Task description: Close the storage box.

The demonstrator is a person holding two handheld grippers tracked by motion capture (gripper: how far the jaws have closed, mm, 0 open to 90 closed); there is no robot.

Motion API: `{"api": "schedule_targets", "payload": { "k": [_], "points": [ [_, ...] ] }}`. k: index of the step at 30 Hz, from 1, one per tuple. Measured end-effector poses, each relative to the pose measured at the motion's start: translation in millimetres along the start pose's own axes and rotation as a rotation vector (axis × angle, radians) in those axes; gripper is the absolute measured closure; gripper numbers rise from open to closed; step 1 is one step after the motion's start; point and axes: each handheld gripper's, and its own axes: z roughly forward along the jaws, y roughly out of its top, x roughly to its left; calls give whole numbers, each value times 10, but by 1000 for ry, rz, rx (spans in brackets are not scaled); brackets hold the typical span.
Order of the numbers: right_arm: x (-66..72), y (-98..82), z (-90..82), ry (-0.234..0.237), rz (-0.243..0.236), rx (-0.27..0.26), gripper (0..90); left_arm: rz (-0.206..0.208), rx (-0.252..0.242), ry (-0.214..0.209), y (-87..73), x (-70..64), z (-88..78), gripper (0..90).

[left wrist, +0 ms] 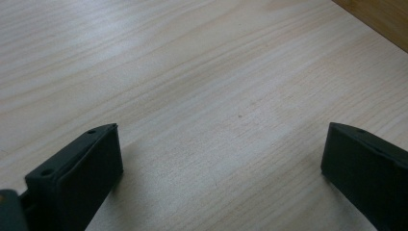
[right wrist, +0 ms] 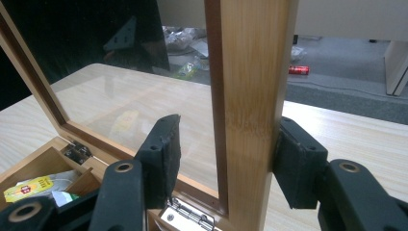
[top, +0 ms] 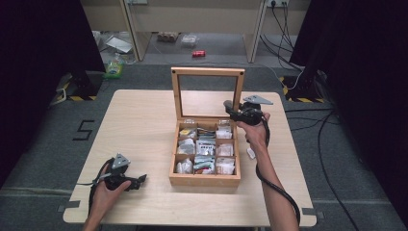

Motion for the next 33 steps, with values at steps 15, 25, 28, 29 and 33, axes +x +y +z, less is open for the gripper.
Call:
{"api": "schedule_targets", "payload": {
  "k": [15, 25, 28, 29, 33],
  "points": [
    [39, -24, -128, 6, -7, -8, 485, 0, -1, -1, 0, 0, 0, 0],
    [43, -28, -224, 23, -16, 4, 508, 0, -1, -1, 0, -1, 0, 0],
    [65, -31, -245, 15, -19, 7, 508, 0, -1, -1, 0, -1, 0, 1],
    [66, -31, -253, 14, -19, 6, 509, 0, -1, -1, 0, -1, 0, 0],
    [68, -24, -309, 15, -12, -9, 522, 0, -1, -1, 0, -2, 0, 0]
  ]
}}
